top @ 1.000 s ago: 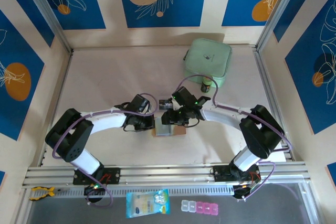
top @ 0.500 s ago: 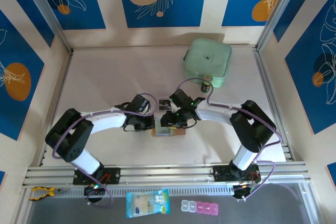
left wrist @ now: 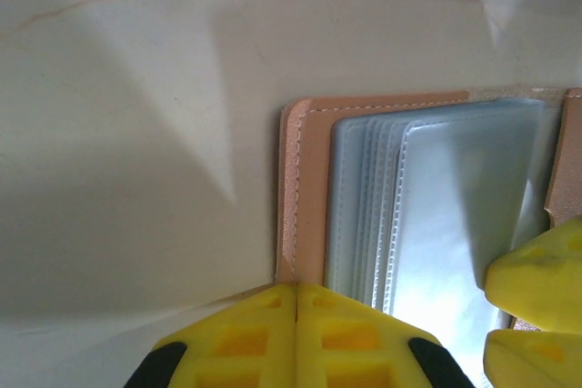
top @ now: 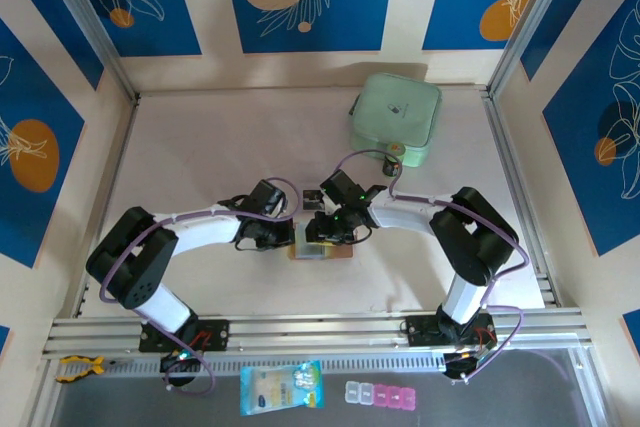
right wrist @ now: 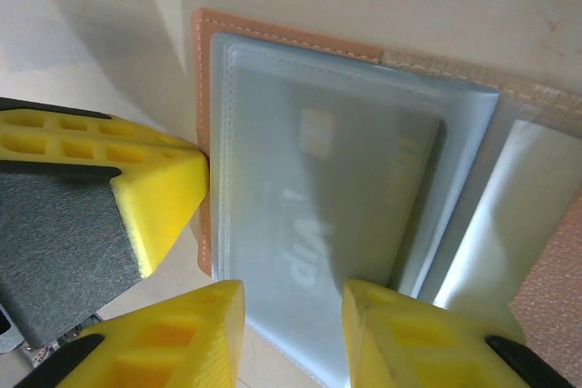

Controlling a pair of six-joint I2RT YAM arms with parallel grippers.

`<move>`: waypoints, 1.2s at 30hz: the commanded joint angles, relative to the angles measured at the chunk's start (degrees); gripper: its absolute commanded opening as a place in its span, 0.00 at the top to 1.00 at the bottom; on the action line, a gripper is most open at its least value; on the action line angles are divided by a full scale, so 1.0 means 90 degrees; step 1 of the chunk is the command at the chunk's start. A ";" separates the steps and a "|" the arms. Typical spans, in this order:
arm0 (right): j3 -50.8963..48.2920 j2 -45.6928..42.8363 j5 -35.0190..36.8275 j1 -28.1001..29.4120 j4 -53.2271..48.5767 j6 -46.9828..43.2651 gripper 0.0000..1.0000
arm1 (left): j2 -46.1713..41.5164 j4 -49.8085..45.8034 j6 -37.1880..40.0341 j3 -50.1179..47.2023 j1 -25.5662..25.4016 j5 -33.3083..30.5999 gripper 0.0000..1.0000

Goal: Take the credit cards out of the card holder

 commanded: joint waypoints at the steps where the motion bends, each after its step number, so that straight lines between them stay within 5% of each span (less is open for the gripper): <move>1: 0.0182 0.0050 0.0197 0.0015 -0.0375 0.0049 0.65 | 0.0008 -0.0217 0.0119 -0.0020 -0.0052 -0.0105 0.96; 28: -0.0299 -0.0273 0.0220 -0.0161 -0.0314 -0.0015 0.71 | -0.0578 -0.0674 0.0081 0.0347 -0.0052 -0.0084 0.95; 36: -0.0418 -0.0249 0.0144 -0.0190 -0.0142 0.0011 0.73 | -0.0680 -0.0116 -0.0332 0.0451 -0.0126 0.0535 0.84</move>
